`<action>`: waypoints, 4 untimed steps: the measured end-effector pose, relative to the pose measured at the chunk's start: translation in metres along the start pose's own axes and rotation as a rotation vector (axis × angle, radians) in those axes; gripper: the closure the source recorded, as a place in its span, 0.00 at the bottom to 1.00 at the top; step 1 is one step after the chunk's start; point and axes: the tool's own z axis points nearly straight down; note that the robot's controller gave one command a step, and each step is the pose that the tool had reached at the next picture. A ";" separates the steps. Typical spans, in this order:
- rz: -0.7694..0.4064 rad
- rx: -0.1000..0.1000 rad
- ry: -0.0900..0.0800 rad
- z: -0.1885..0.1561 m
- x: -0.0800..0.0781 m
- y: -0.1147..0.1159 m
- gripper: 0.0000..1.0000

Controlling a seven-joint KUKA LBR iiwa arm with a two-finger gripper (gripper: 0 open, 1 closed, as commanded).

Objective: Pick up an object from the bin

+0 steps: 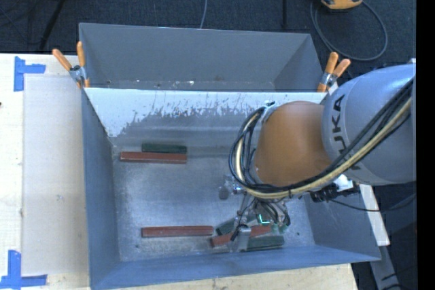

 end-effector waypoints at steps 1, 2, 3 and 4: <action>0.003 -0.001 -0.007 -0.003 -0.002 0.000 0.00; 0.003 -0.001 -0.014 0.066 0.000 -0.028 0.00; 0.012 -0.001 -0.016 0.071 -0.005 -0.028 0.00; 0.005 -0.001 -0.016 0.066 -0.002 -0.027 0.00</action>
Offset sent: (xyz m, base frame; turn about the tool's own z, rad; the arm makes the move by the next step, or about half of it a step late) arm -0.0019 -0.0287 -0.0681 0.0019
